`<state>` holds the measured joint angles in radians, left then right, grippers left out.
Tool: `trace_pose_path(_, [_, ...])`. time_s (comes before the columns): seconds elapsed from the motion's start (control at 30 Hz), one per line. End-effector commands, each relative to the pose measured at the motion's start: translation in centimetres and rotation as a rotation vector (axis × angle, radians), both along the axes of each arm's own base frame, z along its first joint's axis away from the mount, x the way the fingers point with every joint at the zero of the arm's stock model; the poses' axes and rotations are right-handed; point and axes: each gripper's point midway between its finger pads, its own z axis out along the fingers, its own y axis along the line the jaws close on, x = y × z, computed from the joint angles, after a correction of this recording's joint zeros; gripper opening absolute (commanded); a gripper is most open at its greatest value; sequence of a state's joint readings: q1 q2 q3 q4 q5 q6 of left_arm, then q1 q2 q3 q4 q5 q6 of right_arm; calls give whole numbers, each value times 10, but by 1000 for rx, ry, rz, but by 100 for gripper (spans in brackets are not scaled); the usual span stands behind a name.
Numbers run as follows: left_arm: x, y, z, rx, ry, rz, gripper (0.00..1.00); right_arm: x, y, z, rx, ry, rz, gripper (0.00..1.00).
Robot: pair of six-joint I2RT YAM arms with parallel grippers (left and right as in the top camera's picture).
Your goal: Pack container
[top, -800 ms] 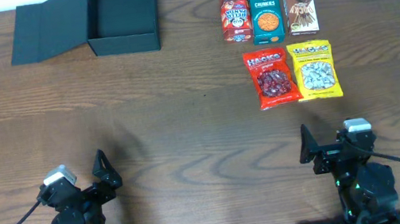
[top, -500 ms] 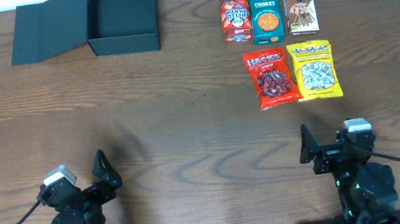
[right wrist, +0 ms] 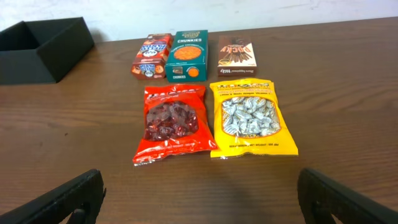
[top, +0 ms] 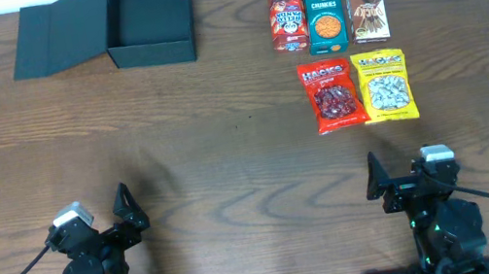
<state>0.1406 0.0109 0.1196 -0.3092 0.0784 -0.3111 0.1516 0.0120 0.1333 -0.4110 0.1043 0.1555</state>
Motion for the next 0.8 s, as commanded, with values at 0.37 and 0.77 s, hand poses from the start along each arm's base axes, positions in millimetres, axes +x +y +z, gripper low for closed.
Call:
trace_pose_path(0.37, [0, 3, -11, -2, 21, 14, 95, 0, -1, -5, -11, 8, -2, 99])
trace_pose_path(0.77, [2, -2, -6, -17, -2, -9, 95, 0, -1, -5, -11, 8, -1, 99])
